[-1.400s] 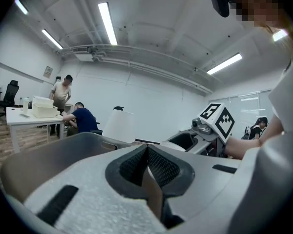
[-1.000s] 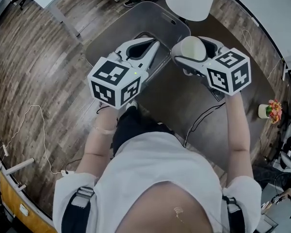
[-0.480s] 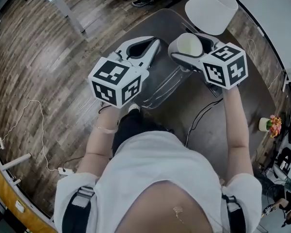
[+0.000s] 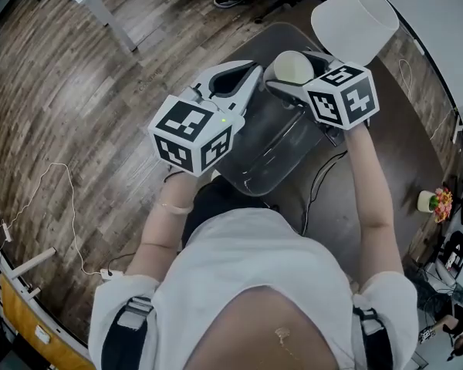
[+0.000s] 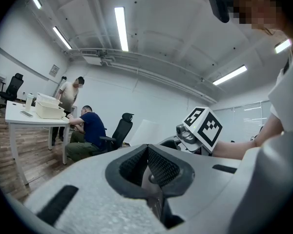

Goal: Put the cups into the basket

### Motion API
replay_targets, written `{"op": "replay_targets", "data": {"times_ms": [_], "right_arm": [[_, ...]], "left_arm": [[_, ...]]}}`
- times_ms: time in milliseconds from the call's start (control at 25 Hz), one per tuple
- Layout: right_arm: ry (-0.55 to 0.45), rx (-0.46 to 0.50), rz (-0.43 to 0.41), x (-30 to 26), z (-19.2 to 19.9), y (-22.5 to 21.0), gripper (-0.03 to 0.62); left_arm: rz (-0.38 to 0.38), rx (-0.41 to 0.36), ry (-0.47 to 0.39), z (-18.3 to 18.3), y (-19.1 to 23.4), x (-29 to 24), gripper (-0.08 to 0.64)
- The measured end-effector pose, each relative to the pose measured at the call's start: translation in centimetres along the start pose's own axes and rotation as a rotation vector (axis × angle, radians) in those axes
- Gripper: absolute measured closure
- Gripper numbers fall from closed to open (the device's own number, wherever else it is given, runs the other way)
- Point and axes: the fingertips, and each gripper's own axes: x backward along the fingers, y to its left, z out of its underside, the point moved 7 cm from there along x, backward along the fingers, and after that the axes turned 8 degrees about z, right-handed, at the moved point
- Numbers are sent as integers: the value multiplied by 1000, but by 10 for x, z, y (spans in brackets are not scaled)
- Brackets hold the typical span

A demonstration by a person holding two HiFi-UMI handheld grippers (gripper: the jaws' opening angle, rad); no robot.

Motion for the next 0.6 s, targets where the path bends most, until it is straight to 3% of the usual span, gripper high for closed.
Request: {"op": "replay_targets", "data": {"times_ms": [320,600], "right_arm": [[65,-18,-2,-52,13,-13,189],[146,22,-50,-94,31,-20,189]], "left_arm": [[70,26,-6,8,24,-20,551],[68,56,1,17,40,-35,551]]}}
